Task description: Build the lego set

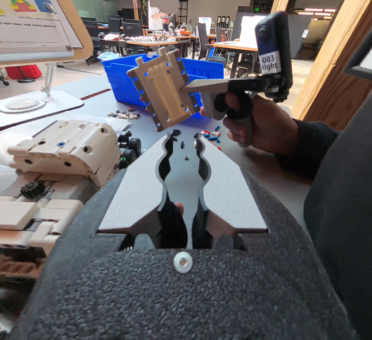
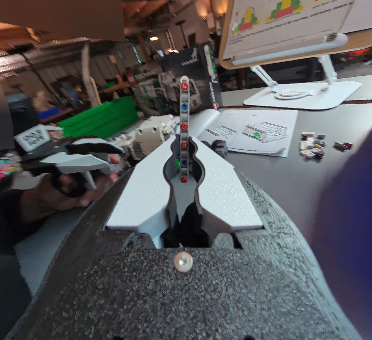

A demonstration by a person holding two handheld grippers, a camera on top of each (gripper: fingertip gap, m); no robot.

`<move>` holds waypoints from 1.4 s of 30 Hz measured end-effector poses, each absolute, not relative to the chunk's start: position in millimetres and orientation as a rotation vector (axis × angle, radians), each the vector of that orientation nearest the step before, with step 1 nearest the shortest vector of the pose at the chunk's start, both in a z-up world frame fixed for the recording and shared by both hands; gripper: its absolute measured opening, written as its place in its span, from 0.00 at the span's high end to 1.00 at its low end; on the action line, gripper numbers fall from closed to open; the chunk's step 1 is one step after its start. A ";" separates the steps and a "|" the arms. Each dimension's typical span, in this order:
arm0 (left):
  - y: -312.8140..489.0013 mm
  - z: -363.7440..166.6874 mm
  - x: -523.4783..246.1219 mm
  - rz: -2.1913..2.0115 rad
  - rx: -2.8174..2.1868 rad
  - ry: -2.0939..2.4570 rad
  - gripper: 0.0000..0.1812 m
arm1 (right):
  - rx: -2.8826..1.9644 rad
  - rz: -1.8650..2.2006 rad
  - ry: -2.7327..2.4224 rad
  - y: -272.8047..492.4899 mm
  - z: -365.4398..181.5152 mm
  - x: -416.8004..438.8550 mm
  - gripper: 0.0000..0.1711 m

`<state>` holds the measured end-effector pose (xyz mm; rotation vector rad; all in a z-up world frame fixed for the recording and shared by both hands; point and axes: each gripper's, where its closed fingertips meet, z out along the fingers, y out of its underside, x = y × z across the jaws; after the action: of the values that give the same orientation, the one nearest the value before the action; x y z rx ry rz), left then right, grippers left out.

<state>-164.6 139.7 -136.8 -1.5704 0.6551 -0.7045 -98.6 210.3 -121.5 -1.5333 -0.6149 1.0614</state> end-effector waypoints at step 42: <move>25.8 -144.9 -301.0 0.396 -1.607 0.930 0.97 | -1.528 1.542 -1.218 52.6 -128.7 -232.7 0.72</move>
<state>-301.0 25.8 -144.9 -1.6072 0.9298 0.3960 -232.7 52.6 -128.7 -1.5276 -1.2176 1.5420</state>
